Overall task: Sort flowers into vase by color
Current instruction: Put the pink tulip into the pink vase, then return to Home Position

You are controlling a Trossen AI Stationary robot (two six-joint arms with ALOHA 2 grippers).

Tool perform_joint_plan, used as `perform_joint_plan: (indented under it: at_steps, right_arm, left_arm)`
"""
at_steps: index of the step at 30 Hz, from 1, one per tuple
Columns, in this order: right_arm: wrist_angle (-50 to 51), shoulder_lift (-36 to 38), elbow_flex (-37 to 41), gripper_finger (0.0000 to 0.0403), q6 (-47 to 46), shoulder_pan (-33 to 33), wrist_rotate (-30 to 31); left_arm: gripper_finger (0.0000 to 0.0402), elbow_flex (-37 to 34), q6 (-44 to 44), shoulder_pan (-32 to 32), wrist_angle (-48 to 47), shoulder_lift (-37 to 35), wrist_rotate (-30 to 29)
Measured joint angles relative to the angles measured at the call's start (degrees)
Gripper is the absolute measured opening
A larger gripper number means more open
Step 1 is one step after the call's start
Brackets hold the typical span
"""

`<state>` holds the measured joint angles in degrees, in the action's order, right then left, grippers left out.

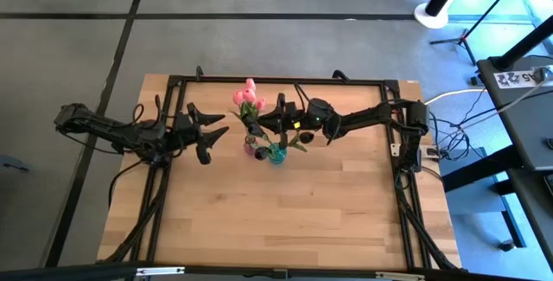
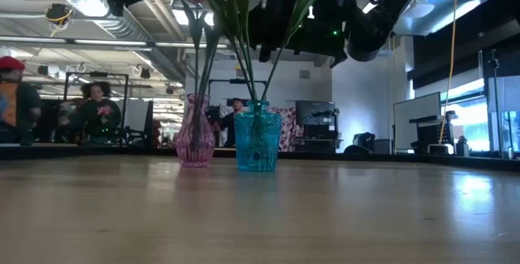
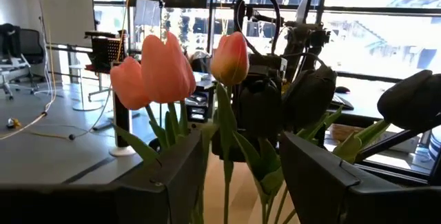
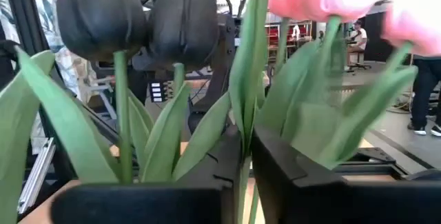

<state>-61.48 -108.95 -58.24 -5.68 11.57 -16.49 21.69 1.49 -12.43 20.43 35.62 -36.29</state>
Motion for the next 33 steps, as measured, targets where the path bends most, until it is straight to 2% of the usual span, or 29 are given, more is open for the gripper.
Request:
perform_joint_plan:
  at_steps: [3, 8, 12, 16, 22, 33]
  right_arm:
    - [0.0, 0.0, 0.0, 0.0059, 0.1, 0.0, -0.5]
    - [0.0, 0.1, 0.0, 0.0132, 0.4, 0.0, -4.6]
    - [0.1, 0.1, 0.0, 0.0189, 0.1, 0.0, -4.6]
    - [0.0, 0.1, 0.0, 0.0227, 0.1, 0.1, -4.0]
    - [2.5, 2.7, 0.1, 0.0249, 0.5, 0.1, -3.1]
    - [9.8, 9.4, 0.1, 0.025, 5.3, 0.1, 0.4]
  left_arm:
    - [0.019, 0.0, -0.1, 0.0, 0.0, 0.0, 0.0]
    - [0.019, 0.0, -0.1, 0.0, 0.0, -0.2, 0.0]
    - [0.019, 0.0, -0.1, 0.0, 0.0, -0.2, 0.0]
    - [0.019, 0.0, -0.1, 0.0, -0.3, -0.2, 0.0]
    - [0.019, 0.0, -0.2, 0.0, -0.4, -0.2, 0.0]
    - [0.019, 0.0, -1.1, 0.0, -0.4, -0.2, 0.0]
